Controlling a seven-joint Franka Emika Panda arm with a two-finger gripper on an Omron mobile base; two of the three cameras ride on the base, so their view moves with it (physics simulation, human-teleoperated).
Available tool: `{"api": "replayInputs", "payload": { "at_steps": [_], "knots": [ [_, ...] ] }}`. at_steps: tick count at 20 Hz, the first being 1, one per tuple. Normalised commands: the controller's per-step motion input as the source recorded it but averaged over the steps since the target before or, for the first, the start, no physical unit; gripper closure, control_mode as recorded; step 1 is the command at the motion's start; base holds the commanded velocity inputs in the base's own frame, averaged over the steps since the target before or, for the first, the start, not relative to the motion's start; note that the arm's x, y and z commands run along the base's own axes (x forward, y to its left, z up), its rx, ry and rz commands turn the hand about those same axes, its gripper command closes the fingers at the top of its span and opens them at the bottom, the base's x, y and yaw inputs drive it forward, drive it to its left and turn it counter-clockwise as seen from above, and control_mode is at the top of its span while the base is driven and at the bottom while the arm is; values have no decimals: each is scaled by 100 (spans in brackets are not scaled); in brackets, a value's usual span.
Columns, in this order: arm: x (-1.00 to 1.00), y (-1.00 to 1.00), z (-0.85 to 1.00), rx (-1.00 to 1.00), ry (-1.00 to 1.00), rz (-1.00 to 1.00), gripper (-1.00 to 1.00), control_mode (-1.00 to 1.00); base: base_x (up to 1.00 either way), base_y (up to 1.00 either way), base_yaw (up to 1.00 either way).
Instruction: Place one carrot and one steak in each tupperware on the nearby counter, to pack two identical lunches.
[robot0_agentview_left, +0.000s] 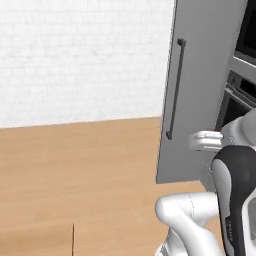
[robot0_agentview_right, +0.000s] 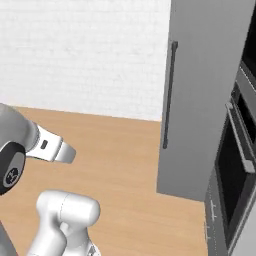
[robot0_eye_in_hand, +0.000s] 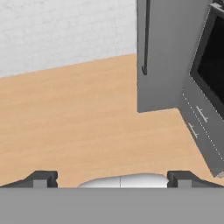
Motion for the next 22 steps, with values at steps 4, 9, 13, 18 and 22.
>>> {"api": "replayInputs", "payload": {
  "at_steps": [4,9,13,18,22],
  "knots": [
    [0,0,0,0,0,0,-100,100,69,56,48],
    [0,0,0,0,0,0,-100,100,100,23,15],
    [0,0,0,0,0,0,-100,100,100,-26,7],
    [0,0,0,0,0,0,-100,100,100,22,1],
    [0,0,0,0,0,0,-100,100,100,70,0]
  ]
}}
